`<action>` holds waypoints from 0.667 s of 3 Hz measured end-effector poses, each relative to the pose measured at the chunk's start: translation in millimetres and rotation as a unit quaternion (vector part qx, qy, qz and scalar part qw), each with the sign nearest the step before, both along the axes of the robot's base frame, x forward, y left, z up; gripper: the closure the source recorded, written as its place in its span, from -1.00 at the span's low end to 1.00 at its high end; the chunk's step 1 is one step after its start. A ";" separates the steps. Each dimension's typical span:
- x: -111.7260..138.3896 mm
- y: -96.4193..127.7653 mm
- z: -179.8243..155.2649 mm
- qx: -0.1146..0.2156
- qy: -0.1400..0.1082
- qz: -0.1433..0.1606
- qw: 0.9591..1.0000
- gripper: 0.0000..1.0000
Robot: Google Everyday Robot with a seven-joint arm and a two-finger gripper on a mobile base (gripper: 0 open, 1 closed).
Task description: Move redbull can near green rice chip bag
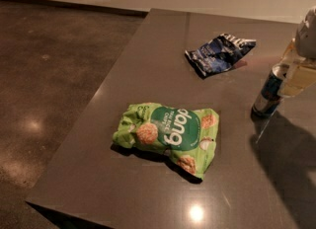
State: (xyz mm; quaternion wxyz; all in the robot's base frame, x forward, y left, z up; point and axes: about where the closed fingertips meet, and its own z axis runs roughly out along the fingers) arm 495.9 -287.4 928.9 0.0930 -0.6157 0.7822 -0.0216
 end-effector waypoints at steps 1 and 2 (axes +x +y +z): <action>-1.9 15.6 6.4 0.024 0.003 0.016 1.000 0.81; 0.1 39.7 10.7 0.048 0.008 0.041 0.998 1.00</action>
Offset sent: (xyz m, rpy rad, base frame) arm -0.0136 0.0706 0.0145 0.1537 0.1008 0.1602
